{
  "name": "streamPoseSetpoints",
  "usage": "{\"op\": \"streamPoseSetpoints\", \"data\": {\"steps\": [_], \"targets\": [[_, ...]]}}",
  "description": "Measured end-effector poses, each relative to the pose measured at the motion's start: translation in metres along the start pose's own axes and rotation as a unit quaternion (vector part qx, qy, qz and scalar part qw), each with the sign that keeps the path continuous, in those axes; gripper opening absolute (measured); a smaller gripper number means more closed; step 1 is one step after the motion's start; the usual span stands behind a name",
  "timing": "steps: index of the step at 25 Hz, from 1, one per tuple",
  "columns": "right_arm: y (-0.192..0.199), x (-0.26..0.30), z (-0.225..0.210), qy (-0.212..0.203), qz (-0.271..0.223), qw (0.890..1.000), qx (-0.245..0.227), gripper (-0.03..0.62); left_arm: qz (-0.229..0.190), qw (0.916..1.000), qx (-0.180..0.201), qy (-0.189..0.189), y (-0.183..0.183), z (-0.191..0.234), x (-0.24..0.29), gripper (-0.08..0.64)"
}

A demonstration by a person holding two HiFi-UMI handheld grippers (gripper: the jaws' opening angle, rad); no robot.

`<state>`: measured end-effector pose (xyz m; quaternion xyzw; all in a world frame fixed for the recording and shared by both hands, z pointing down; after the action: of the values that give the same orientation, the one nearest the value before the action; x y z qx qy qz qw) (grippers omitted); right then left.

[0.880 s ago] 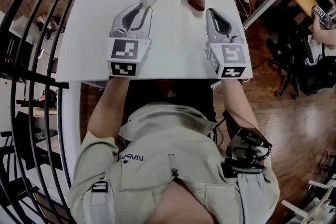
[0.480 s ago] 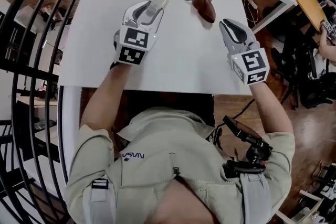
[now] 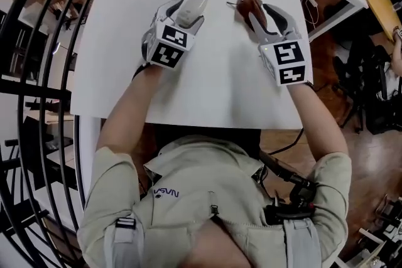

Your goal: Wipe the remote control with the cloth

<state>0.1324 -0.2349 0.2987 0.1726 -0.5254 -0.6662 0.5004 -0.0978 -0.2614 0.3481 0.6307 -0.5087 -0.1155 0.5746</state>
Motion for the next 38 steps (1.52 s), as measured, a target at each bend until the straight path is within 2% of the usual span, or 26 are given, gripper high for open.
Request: {"op": "streamPoseSetpoints", "data": {"steps": [5,9,13,18,23,24,25,26,30,32,34,36,37,38], "targets": [[0.011,0.013,-0.006,-0.008,0.012,1.0,0.004,0.138,0.048,0.9988,0.013,0.007,0.0,0.006,0.024,0.276],[0.021,0.025,-0.012,-0.016,0.031,0.999,0.004,0.163,0.087,0.9955,0.015,0.034,0.0,0.007,0.038,0.276],[0.026,0.04,-0.015,-0.034,0.049,0.998,0.011,0.198,0.124,0.9895,-0.021,0.071,0.0,0.012,0.047,0.316],[0.033,0.057,-0.019,-0.048,0.078,0.995,0.033,0.215,0.131,0.9846,-0.074,0.09,0.005,0.024,0.051,0.33],[0.047,0.076,-0.02,-0.072,0.134,0.986,0.072,0.233,0.132,0.9826,-0.086,0.098,0.005,0.028,0.052,0.313],[0.048,0.078,-0.02,-0.078,0.146,0.983,0.077,0.229,0.134,0.9824,-0.09,0.094,0.005,0.029,0.05,0.311],[0.048,0.08,-0.018,-0.082,0.156,0.981,0.079,0.145,0.135,0.9821,-0.096,0.089,0.004,0.03,0.048,0.308],[0.048,0.08,-0.017,-0.083,0.161,0.98,0.077,0.129,0.133,0.9816,-0.107,0.085,0.004,0.03,0.047,0.307],[0.036,0.056,-0.01,-0.06,0.12,0.989,0.065,0.106,0.081,0.9828,-0.15,0.072,-0.005,0.028,0.028,0.304],[0.019,0.033,-0.003,-0.048,0.077,0.994,0.061,0.103,0.038,0.984,-0.161,0.066,-0.013,0.024,0.005,0.302],[-0.002,0.002,0.009,-0.04,0.021,0.997,0.058,0.103,-0.018,0.9803,-0.182,0.075,-0.021,0.013,-0.023,0.302],[-0.019,-0.032,0.023,-0.038,-0.034,0.997,0.055,0.103,-0.075,0.9688,-0.214,0.101,-0.026,-0.003,-0.053,0.302],[-0.028,-0.051,0.032,-0.039,-0.064,0.996,0.05,0.103,-0.105,0.9579,-0.237,0.123,-0.027,-0.012,-0.071,0.302],[-0.037,-0.071,0.041,-0.039,-0.096,0.994,0.043,0.103,-0.139,0.9409,-0.269,0.153,-0.028,-0.021,-0.09,0.302]]}}
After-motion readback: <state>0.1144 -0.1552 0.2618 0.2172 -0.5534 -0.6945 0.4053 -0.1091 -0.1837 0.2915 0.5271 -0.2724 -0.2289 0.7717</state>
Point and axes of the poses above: the fingertips, and each gripper's own axes: x forward along the fingers, z to its left, y out of its underside, the point moved 9 cm from there along -x, backward along the fingers, and after that the axes turned 4 degrees about z, right-handed, at the moved point
